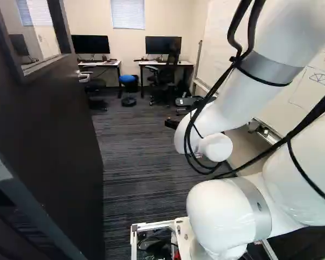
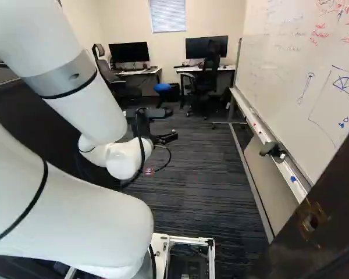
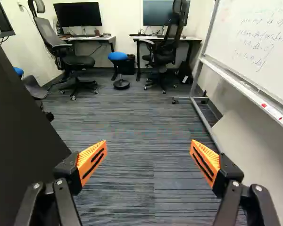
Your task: Open the door and move inside
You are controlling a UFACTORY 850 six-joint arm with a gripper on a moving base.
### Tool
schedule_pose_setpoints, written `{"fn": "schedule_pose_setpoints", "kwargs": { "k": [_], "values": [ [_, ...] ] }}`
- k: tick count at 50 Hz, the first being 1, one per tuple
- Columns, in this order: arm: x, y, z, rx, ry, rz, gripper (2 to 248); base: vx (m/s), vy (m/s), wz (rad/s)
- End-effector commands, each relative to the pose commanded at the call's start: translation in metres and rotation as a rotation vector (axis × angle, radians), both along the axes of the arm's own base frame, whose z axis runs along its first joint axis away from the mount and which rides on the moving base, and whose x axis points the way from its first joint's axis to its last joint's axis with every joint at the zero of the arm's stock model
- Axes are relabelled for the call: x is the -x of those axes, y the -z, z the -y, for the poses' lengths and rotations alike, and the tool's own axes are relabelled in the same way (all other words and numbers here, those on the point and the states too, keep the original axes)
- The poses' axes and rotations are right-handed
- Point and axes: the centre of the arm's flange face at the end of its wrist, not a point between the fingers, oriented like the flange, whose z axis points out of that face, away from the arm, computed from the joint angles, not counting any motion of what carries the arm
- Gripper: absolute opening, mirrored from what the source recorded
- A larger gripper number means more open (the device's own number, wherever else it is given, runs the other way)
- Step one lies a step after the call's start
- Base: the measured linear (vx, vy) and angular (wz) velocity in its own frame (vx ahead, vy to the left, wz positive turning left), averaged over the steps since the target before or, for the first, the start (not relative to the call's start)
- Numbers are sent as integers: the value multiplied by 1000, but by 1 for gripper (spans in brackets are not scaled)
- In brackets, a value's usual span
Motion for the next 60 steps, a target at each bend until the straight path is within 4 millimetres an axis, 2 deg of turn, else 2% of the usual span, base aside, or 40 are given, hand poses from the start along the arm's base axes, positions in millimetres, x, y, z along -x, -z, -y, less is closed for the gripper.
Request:
{"fn": "schedule_pose_setpoints", "kwargs": {
  "k": [60],
  "values": [
    [0, 0, 0, 0, 0, 0, 247, 199, 42, -8]
  ]
}}
